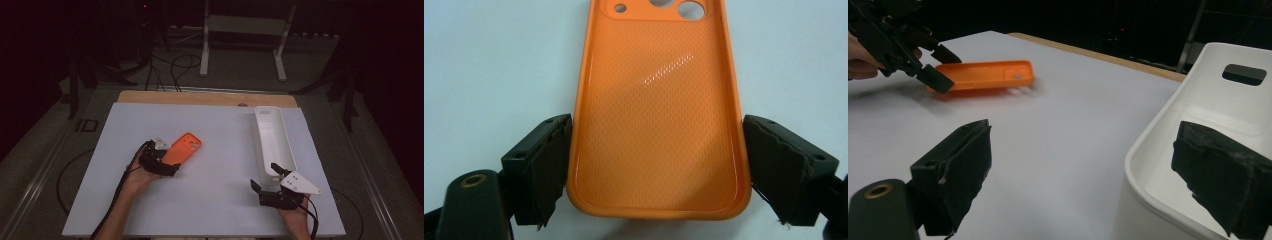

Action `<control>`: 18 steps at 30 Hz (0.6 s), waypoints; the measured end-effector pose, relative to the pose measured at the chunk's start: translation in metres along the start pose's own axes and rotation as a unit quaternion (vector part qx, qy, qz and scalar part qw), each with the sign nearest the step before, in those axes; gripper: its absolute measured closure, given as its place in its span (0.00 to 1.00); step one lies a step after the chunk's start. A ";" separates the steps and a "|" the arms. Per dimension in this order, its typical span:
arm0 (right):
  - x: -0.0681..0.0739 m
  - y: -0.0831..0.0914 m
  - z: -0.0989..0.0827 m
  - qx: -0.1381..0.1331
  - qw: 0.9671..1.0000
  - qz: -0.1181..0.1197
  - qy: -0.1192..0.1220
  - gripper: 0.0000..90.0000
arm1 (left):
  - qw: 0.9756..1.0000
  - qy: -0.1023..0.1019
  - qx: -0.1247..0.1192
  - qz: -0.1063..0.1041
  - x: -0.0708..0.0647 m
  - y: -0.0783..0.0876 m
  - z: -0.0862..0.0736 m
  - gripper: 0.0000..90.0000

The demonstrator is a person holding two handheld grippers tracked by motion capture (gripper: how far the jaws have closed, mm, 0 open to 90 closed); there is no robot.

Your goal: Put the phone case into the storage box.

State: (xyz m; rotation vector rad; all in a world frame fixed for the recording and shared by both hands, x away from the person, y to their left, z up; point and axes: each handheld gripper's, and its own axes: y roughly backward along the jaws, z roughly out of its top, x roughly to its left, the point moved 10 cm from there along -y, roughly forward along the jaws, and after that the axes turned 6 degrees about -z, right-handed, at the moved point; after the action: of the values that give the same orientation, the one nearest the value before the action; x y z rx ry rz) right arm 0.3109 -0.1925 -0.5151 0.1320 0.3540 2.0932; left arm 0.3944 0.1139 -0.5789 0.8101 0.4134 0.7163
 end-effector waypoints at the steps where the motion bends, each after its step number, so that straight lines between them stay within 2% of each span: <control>1: 0.000 0.000 0.000 0.000 1.000 0.000 -0.001 0.10 | 1.000 0.001 -0.003 -0.001 0.000 0.001 0.001 0.19; 18: -0.001 -0.001 0.005 -0.002 1.000 0.001 -0.008 0.10 | 1.000 -0.011 -0.026 0.007 -0.006 0.015 0.009 0.19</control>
State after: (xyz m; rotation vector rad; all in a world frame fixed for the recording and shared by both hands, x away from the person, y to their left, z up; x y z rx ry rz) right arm 0.3138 -0.1918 -0.5111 0.1476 0.3403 2.0930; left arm 0.3889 0.1125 -0.5612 0.7711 0.3678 0.7289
